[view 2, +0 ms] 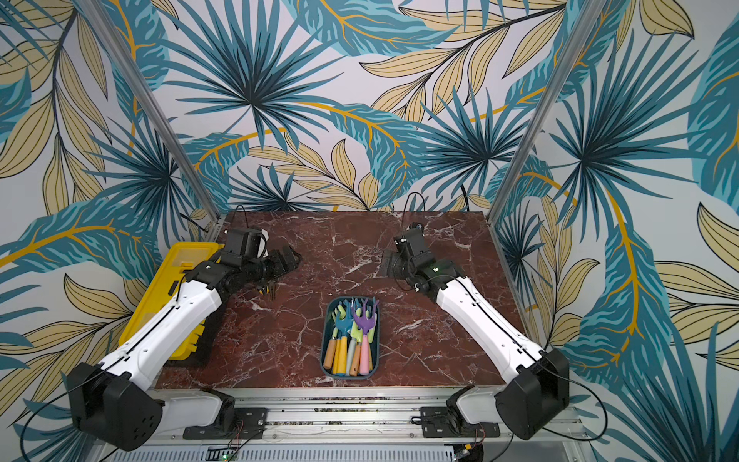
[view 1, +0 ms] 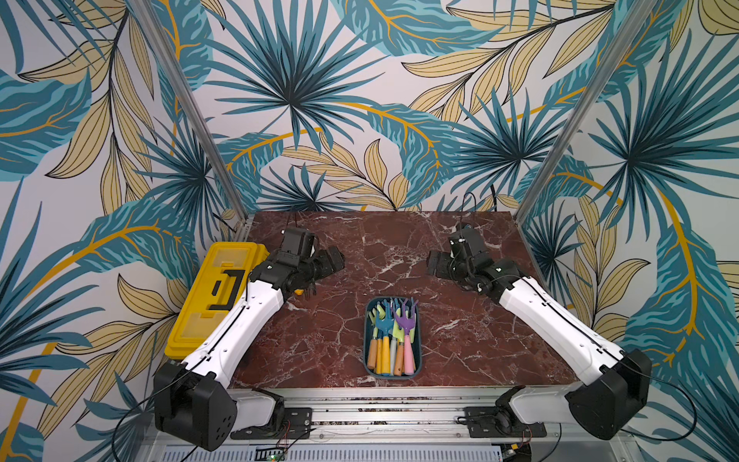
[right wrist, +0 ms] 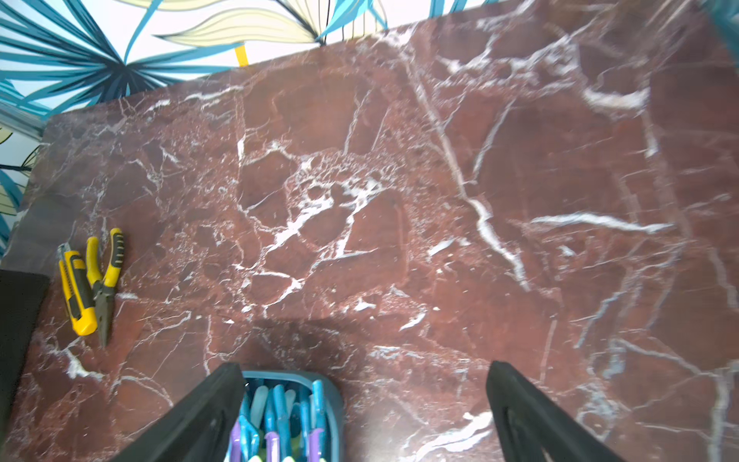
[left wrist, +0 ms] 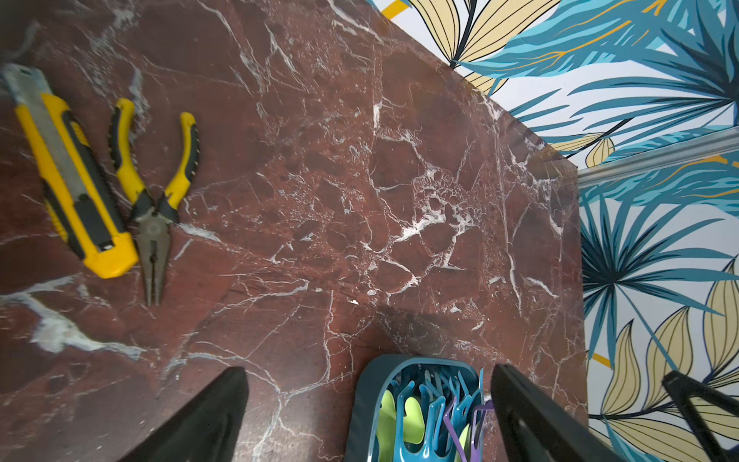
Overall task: Put the rake into the storage box
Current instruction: Reset both arms
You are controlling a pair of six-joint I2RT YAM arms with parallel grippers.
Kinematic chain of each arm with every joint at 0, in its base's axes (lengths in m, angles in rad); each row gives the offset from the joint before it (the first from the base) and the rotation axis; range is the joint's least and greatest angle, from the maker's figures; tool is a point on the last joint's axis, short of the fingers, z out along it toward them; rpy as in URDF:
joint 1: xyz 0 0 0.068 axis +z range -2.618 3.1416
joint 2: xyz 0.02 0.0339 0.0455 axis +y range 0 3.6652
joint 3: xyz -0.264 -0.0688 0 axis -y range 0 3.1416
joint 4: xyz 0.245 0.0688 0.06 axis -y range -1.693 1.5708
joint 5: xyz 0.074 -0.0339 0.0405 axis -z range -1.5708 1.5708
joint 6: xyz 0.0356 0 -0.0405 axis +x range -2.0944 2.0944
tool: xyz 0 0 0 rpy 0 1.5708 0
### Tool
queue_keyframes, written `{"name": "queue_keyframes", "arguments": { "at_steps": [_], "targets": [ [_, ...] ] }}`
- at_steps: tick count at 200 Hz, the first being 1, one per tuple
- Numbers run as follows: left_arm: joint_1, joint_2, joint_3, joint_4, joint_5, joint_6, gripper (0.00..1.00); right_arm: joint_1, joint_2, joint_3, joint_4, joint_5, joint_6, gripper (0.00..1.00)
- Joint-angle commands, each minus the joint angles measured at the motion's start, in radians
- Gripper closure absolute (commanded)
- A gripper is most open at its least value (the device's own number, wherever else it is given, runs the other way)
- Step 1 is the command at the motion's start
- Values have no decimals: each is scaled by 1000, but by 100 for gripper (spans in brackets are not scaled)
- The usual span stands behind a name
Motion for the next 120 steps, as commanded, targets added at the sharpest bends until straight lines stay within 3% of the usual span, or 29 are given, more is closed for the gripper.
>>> {"name": "queue_keyframes", "arguments": {
  "at_steps": [1, 62, 120],
  "targets": [
    [-4, -53, 39, -109, -60, 64, 0, -7, -76, -37, 0, 60, -66, 1],
    [-3, -86, 22, -113, -124, 110, 0, -38, -161, -118, -35, 101, -15, 1],
    [5, -161, -170, 73, -239, 284, 0, -92, -179, -193, 37, 260, -46, 1]
  ]
}}
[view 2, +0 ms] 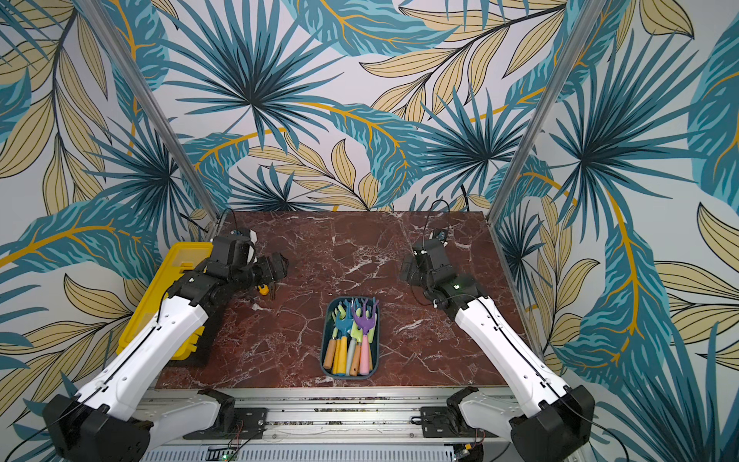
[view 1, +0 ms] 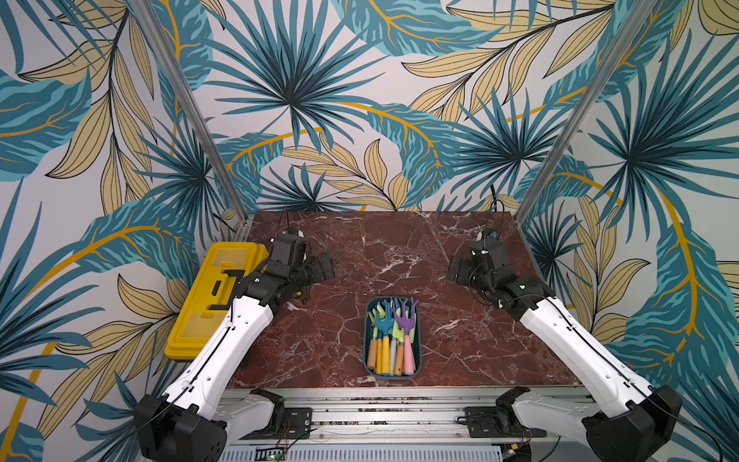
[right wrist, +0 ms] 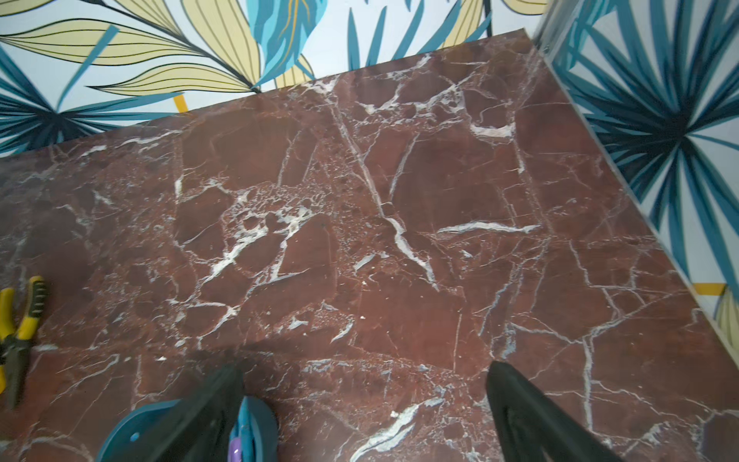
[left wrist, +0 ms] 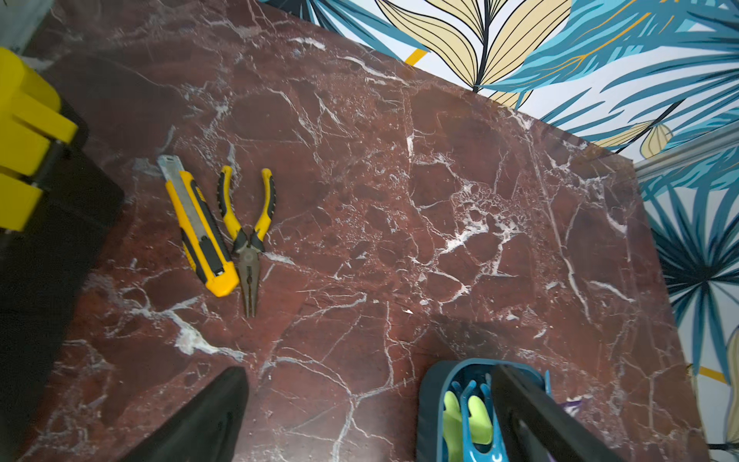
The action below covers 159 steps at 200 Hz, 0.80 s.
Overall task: Put the rake into the storage box
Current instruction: Reset both arms
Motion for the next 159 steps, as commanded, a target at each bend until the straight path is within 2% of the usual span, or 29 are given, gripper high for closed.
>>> {"name": "queue_keyframes", "arguments": {
  "at_steps": [1, 29, 46, 59, 94, 124, 143, 159],
  "targets": [
    [7, -26, -91, 91, -79, 107, 0, -32, -30, -64, 39, 104, -27, 1],
    [20, -46, -183, 155, -226, 163, 0, -65, -96, -186, 128, 217, -79, 1],
    [41, -71, -260, 259, -218, 226, 0, -66, -128, -261, 214, 280, -117, 1],
    [50, -99, -323, 331, -269, 246, 0, -66, -155, -324, 290, 313, -140, 1],
    [78, -168, -491, 585, -341, 327, 0, -68, -255, -555, 672, 352, -239, 1],
    [89, -192, -570, 663, -427, 357, 0, -68, -292, -707, 929, 353, -308, 1],
    [115, -240, -634, 685, -386, 338, 0, -69, -276, -779, 1032, 330, -292, 1],
    [123, -269, -731, 821, -369, 380, 0, -71, -205, -815, 1148, 340, -339, 1]
  ]
}}
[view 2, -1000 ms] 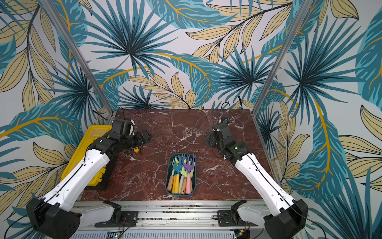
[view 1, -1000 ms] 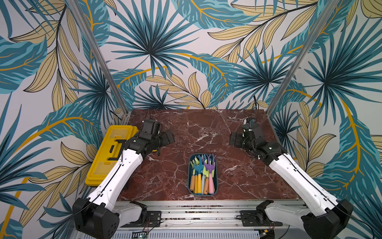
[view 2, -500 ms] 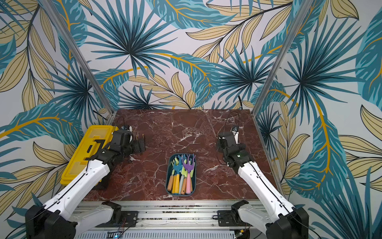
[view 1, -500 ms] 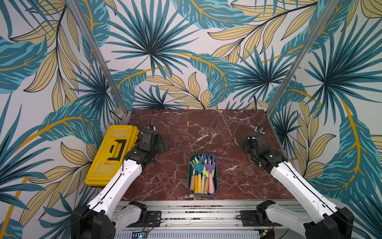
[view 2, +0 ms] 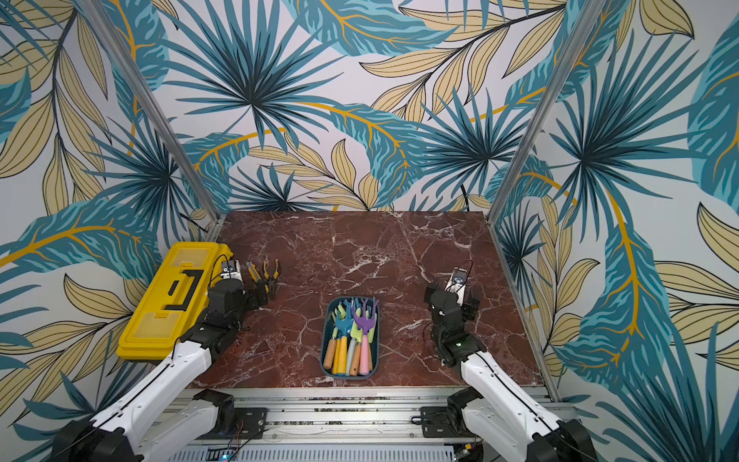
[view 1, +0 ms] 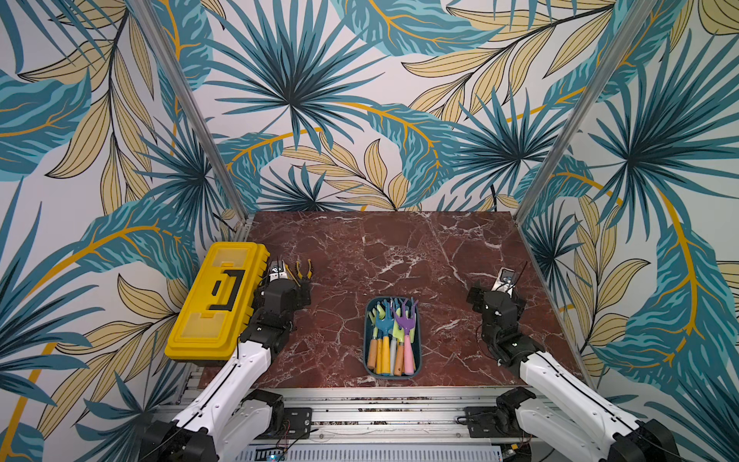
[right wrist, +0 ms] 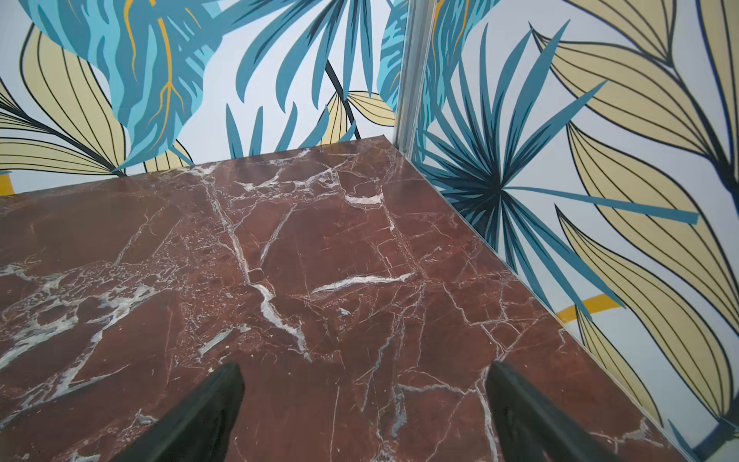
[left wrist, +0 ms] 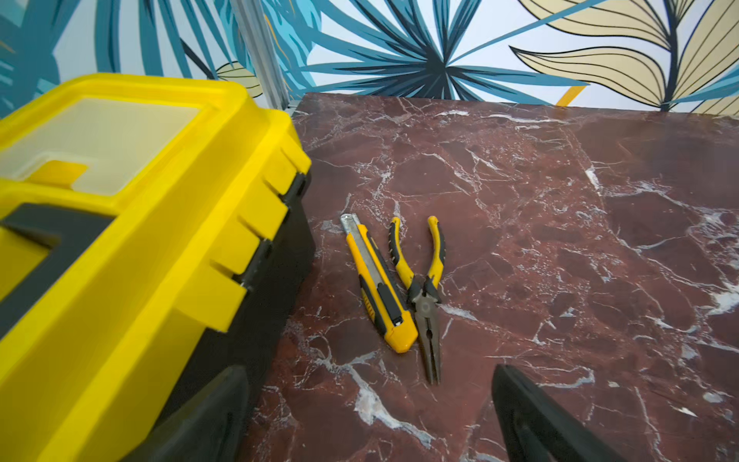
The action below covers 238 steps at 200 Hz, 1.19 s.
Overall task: Put the rake into the storage box
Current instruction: Reset both arms
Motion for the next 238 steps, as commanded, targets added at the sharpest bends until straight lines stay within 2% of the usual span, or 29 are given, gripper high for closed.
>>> {"name": "queue_keyframes", "arguments": {
  "at_steps": [1, 19, 32, 46, 70, 90, 117, 150, 161, 173, 186, 198, 211, 216, 224, 238],
  "targets": [
    [22, -46, -119, 205, -5, 54, 0, -6, 71, -57, 270, 21, -70, 1],
    [62, -29, -195, 324, -8, 62, 0, -32, 179, -74, 396, 1, -119, 1],
    [106, -10, -232, 395, 52, 45, 0, -49, 238, -73, 431, -31, -114, 1],
    [121, 23, -279, 539, 100, 82, 0, -63, 299, -74, 491, -35, -123, 1],
    [128, 127, -273, 678, 86, 165, 0, -104, 379, -66, 595, -77, -158, 1],
    [141, 206, -261, 763, 90, 179, 0, -134, 434, -56, 653, -115, -178, 1],
    [153, 330, -283, 1001, 143, 196, 0, -168, 536, -80, 811, -204, -197, 1],
    [157, 497, -293, 1211, 289, 227, 0, -172, 538, -57, 754, -249, -195, 1],
    [157, 586, -298, 1284, 381, 263, 0, -181, 536, -50, 732, -270, -189, 1],
    [154, 704, -301, 1442, 431, 294, 0, -199, 556, -51, 732, -310, -169, 0],
    [148, 624, -270, 1276, 405, 290, 0, -205, 635, -37, 823, -351, -220, 1],
    [150, 582, -219, 1129, 395, 279, 0, -217, 580, 4, 640, -370, -166, 0],
    [155, 608, -173, 1086, 359, 256, 0, -236, 607, 15, 669, -405, -179, 1],
    [157, 629, -160, 1095, 312, 248, 0, -242, 604, 16, 662, -411, -174, 1],
    [165, 646, -146, 1104, 306, 239, 0, -246, 593, 24, 624, -416, -161, 1],
    [181, 616, -117, 991, 322, 220, 0, -246, 595, 19, 640, -416, -165, 1]
  ]
}}
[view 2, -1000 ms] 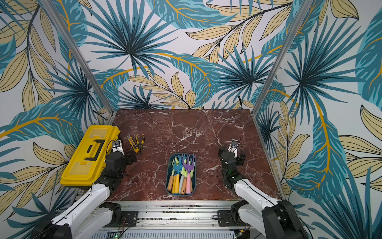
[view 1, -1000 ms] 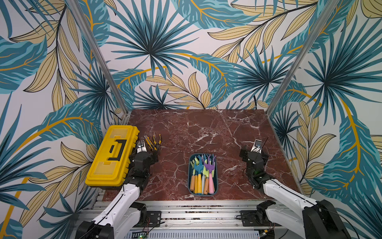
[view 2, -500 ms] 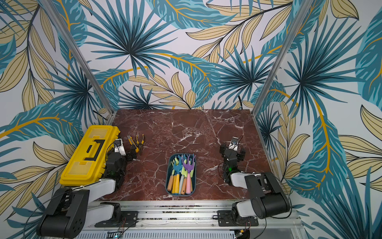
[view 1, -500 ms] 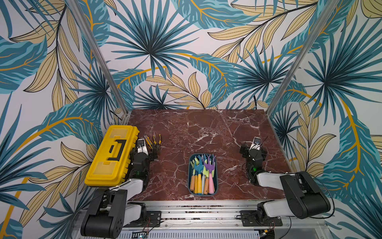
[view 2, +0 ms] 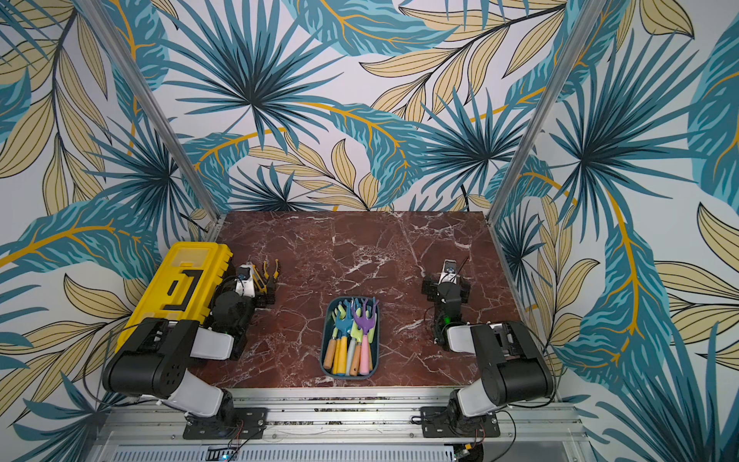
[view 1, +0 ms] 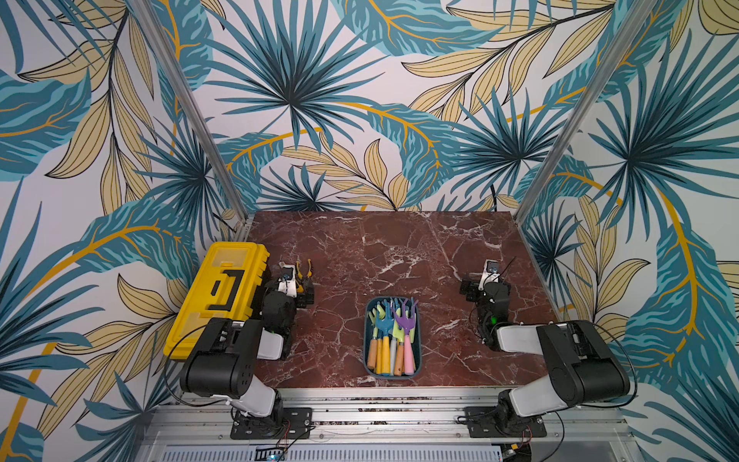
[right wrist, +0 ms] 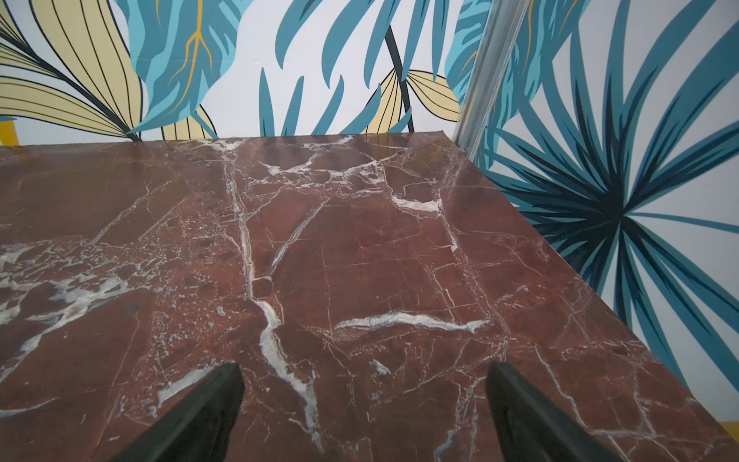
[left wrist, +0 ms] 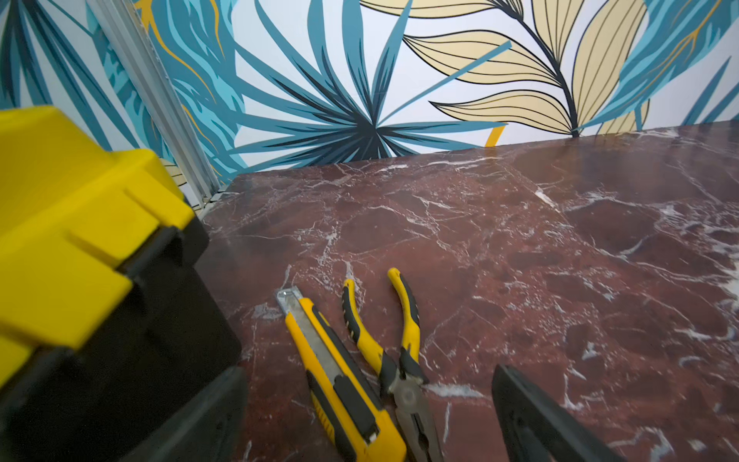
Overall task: Put the rake into the storage box
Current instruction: Reset both arms
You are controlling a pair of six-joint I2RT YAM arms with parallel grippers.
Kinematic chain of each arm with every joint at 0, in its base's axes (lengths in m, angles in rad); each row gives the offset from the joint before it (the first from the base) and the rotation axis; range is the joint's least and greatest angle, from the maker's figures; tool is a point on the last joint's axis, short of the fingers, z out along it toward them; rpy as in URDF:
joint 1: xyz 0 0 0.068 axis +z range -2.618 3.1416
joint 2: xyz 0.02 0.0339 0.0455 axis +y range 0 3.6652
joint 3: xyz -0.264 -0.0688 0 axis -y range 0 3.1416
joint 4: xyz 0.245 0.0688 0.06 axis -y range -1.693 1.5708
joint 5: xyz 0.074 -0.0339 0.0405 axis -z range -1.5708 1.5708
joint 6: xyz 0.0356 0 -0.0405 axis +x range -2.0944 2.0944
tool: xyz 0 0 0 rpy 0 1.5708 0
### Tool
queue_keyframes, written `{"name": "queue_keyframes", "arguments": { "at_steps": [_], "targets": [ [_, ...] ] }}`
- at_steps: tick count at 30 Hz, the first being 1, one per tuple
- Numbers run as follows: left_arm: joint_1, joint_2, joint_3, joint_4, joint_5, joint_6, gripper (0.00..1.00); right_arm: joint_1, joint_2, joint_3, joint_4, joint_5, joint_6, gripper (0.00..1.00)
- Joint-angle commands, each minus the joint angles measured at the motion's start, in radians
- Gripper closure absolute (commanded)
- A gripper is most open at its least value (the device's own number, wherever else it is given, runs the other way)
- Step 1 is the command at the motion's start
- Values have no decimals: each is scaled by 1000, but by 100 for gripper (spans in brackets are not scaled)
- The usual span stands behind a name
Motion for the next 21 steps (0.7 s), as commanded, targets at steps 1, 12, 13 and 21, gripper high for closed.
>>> {"name": "queue_keyframes", "arguments": {
  "at_steps": [1, 12, 13, 21],
  "targets": [
    [27, -13, 69, -126, -14, -29, 0, -9, -5, 6, -28, -43, 14, 1],
    [28, 5, 57, -70, -22, -31, 0, -8, -7, 7, -33, -45, 16, 1],
    [27, 5, 57, -71, -22, -31, 0, -7, -7, 7, -35, -44, 16, 1],
    [28, 5, 57, -71, -22, -31, 0, -10, -8, 7, -36, -43, 16, 0]
  ]
}}
